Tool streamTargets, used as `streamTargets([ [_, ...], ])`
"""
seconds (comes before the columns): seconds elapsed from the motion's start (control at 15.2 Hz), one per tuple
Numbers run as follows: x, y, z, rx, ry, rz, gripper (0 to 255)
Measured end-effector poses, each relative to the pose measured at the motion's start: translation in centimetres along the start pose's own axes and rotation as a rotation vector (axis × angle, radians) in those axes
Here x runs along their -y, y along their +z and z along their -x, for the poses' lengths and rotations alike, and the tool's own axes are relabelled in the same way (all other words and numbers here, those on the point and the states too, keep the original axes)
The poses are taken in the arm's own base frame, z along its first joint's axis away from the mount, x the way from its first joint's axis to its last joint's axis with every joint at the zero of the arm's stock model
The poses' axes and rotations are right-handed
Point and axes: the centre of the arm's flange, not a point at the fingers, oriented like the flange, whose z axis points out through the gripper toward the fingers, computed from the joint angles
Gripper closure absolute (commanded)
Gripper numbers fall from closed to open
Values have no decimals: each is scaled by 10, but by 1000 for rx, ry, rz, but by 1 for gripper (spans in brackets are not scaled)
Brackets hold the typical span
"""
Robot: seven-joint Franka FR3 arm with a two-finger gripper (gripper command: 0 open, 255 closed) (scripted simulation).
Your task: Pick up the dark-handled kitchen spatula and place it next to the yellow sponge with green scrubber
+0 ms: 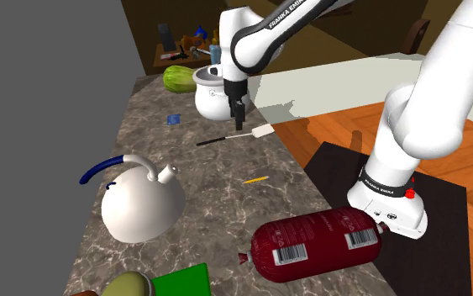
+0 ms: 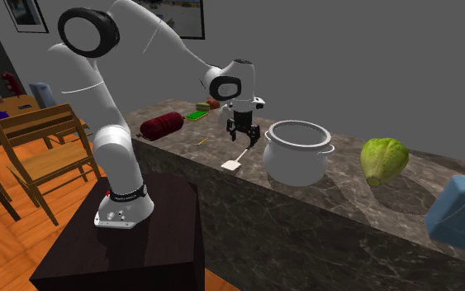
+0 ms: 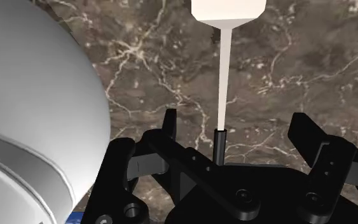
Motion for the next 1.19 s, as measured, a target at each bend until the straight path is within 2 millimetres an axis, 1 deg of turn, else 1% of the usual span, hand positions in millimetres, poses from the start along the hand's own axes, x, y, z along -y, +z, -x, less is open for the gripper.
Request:
streamTargets([
  [0.2, 2, 17, -5, -4, -32, 5, 0],
  [0.53, 1, 44, -6, -4, -36, 6, 0],
  [0.92, 1, 46, -6, -5, -36, 6, 0],
  [0.99, 1, 46, -6, -5, -36, 6, 255],
  [1.19, 1, 46, -6, -5, -36, 6, 255],
])
